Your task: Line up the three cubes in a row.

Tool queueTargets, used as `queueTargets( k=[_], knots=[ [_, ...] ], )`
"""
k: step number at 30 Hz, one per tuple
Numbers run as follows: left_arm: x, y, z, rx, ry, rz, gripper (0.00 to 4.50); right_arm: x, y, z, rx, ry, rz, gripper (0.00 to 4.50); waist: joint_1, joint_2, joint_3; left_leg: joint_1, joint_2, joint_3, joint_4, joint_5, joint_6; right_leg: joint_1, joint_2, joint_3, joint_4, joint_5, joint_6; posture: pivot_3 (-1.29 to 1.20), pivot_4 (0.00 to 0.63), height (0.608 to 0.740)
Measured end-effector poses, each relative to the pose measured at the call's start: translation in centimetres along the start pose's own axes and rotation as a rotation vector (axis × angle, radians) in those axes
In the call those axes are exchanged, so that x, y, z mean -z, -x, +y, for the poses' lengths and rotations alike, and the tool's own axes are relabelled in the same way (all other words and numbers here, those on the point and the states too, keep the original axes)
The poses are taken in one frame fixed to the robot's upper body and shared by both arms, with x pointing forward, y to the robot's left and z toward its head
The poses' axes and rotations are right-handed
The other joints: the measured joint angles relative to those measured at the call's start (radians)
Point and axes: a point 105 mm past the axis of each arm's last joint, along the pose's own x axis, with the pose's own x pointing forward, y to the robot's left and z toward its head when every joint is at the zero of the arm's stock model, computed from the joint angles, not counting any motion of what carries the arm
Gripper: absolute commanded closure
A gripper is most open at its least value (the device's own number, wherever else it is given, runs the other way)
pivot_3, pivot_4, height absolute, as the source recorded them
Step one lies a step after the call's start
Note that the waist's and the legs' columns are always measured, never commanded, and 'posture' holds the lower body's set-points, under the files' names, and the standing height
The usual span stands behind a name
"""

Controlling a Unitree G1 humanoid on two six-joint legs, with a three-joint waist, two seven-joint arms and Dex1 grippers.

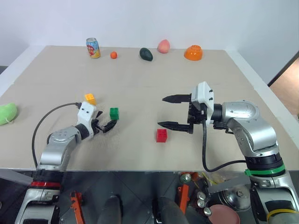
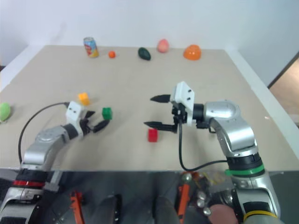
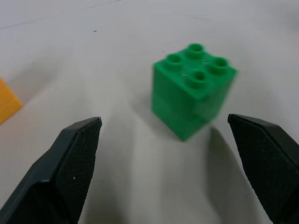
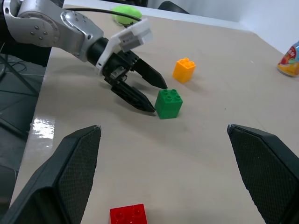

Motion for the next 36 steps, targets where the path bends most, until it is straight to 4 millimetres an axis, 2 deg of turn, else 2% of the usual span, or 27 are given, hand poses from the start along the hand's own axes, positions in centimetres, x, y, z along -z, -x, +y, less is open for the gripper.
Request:
queueTargets(
  k=[7, 14, 21, 28, 36],
  knots=[
    [-0.2, -1.5, -0.9, -0.014, 0.067, 0.014, 0.00, 0.0, 0.1, -0.1, 0.005, 0.001, 0.002, 0.02, 0.000, 0.000, 0.000, -0.001, 0.000, 0.000, 0.000, 0.000, 0.000, 0.000, 0.000, 0.000, 0.000, -0.001, 0.002, 0.00, 0.150, 0.738],
    [-2.0, -1.3, -2.4, 0.021, 0.071, 0.002, 0.00, -0.1, 0.1, -0.1, 0.005, 0.004, -0.004, 0.02, -0.009, 0.000, 0.000, 0.000, 0.000, -0.001, 0.000, 0.000, 0.000, 0.001, 0.001, 0.000, 0.000, 0.000, 0.002, 0.00, 0.150, 0.738],
    [-1.6, -1.3, -2.0, -0.017, 0.069, 0.024, 0.00, -0.2, 0.0, -0.2, 0.013, 0.014, -0.019, 0.02, -0.010, 0.000, 0.000, 0.000, 0.000, -0.001, 0.000, 0.000, 0.000, 0.001, 0.001, 0.000, 0.000, 0.000, 0.002, 0.00, 0.150, 0.738],
    [-0.5, -1.3, -1.5, -0.100, 0.087, 0.089, 0.00, -0.1, -0.1, -0.3, 0.020, 0.009, -0.027, 0.02, -0.010, 0.000, 0.000, 0.000, 0.000, -0.001, 0.000, 0.000, 0.000, 0.001, 0.001, 0.000, 0.000, 0.000, 0.002, 0.00, 0.150, 0.738],
    [-0.5, -1.5, -1.4, -0.128, 0.104, 0.102, 0.00, -0.1, -0.2, -0.2, 0.017, 0.010, -0.034, 0.02, -0.010, 0.000, 0.000, 0.000, 0.000, -0.001, 0.000, 0.000, 0.000, 0.001, 0.001, 0.000, 0.000, 0.000, 0.002, 0.00, 0.150, 0.738]
  ],
)
